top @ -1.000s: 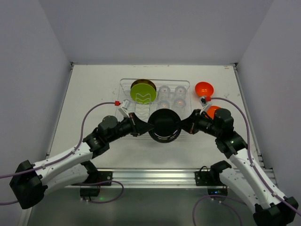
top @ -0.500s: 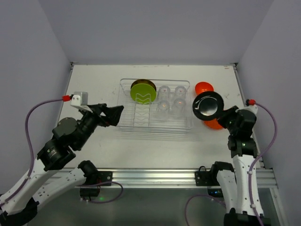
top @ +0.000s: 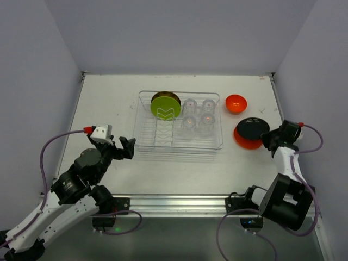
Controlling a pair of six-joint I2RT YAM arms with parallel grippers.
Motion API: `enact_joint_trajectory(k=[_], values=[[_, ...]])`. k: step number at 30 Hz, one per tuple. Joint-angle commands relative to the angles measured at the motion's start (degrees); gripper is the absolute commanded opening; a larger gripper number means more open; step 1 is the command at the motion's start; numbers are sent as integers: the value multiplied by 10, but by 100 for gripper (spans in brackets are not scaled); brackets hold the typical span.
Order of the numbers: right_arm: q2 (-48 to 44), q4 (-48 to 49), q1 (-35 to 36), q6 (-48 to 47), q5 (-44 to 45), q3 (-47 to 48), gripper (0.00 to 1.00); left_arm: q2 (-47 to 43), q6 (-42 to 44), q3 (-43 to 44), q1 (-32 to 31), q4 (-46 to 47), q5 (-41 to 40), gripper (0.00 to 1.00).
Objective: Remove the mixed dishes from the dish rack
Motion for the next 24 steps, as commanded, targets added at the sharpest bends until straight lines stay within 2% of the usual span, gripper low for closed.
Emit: enact_joint_trajectory(k=[1,6,9,10,14,15,16,17,18,20,24], values=[[-5,62,-1,6,6,-22,0,-8,18,-8,1,9,2,100],[0,83,-1,-19,8,-44,1,-22,17,-13,1,11,4,100],[29,74,-1,-32,-17,-25,8,-17,17,-14,1,11,3,100],[41,74,-1,-35,-24,-24,12,-15,17,-13,1,12,3,100],[32,63,0,-43,-25,-23,54,-8,17,-13,1,10,4,100],[25,54,12,-49,-19,-21,62,-7,17,-14,1,11,5,100],[12,47,26,-58,-7,-17,68,-3,18,-14,1,14,6,100],[11,35,47,-75,44,-8,78,1,17,-13,1,17,9,100],[14,-4,90,-78,77,17,82,7,10,-12,2,20,20,100],[24,-23,117,-86,121,30,84,35,-2,-2,7,21,37,100],[14,-44,127,-83,140,28,87,102,-77,26,9,9,28,100]])
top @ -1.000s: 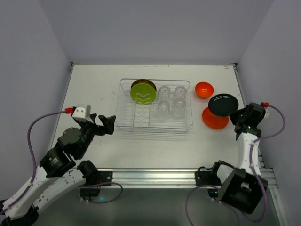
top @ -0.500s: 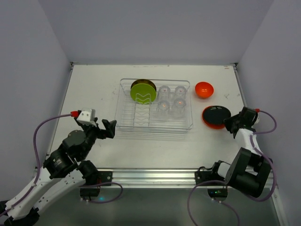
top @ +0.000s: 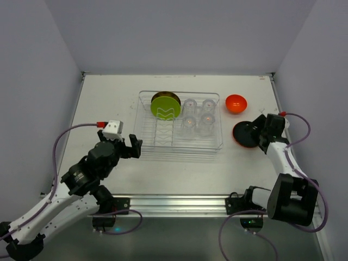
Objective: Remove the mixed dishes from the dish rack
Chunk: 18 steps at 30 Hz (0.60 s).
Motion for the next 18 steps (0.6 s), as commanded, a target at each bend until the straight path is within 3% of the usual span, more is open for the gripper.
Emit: enact_joint_trajectory(k=[1,5,6,7,10,12,15,18], values=[[-22,-42,-1,-16,73,13,87,68,-90,40,4,6,1,100],[-117,-66,13,-29,74,6,88,145,-125,80,4,47,30,100],[-173,-60,17,-31,32,-9,89,163,-127,99,4,58,34,100],[-204,-49,17,-32,-2,-20,99,200,-115,110,4,73,36,100],[-298,5,17,-44,-124,-71,99,306,-78,188,12,99,26,100],[-315,25,17,-50,-149,-90,99,363,-70,242,48,87,45,100],[-284,29,17,-56,-145,-94,99,445,-181,304,140,83,124,100],[-225,27,17,-49,-193,-73,99,499,-388,313,148,124,94,100]])
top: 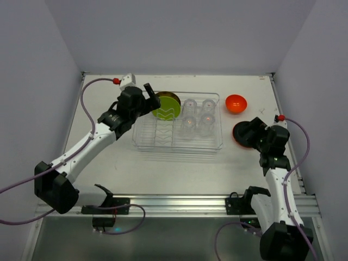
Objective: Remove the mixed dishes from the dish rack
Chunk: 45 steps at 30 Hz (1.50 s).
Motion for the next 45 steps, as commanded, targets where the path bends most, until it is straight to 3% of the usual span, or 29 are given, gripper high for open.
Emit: enact_joint_trajectory(k=[1,5,7,9,15,36,40,45], values=[[57,13,1,-11,-71,14,99,51,-249,42,18,-3,-6,100],[32,16,1,-6,-79,9,99,185,-421,240,21,-189,-53,100],[11,26,1,0,-75,0,99,253,-488,294,21,-256,-58,100],[-8,33,1,3,-71,-7,99,293,-539,341,21,-277,-72,100],[-5,32,1,8,-87,-7,99,345,-665,372,19,-359,-99,98],[-6,50,1,16,-122,-19,99,413,-668,379,7,-304,-119,76],[-12,48,1,16,-122,-22,99,423,-670,394,5,-315,-115,77],[-15,55,1,17,-123,-25,99,392,-670,379,-14,-306,-169,78]])
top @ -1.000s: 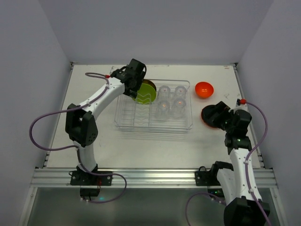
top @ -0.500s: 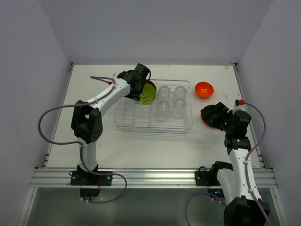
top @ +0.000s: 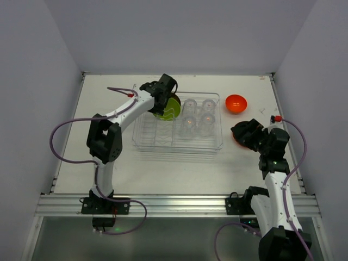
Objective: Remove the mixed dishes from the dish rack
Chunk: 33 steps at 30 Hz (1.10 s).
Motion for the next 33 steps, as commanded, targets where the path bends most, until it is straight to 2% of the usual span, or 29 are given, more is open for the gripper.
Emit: enact_joint_trajectory(k=[1,4,7,14,17,19,23,27,30,33], values=[[-4,26,0,6,-15,-4,99,-32,-19,-2,-19,8,-79,77],[-2,25,0,5,-20,-3,99,-28,-24,1,-17,14,-70,77],[-5,25,0,5,-20,-4,99,-2,-26,25,-17,-6,-66,70],[-12,25,0,5,-19,-7,99,31,-26,60,-18,-37,-68,68],[-13,26,0,6,-21,-9,99,23,-25,54,-19,-36,-77,57],[-13,27,0,6,-22,-10,99,19,-25,45,-18,-33,-77,55],[-15,26,0,6,-23,-11,99,11,-24,29,-18,-22,-74,40],[-18,27,0,6,-24,-12,99,-2,-30,4,-24,-17,-82,36],[-17,29,0,6,-26,-13,99,-19,-39,-31,-24,0,-79,23],[-16,30,0,7,-27,-14,99,-33,-43,-60,-26,20,-79,17]])
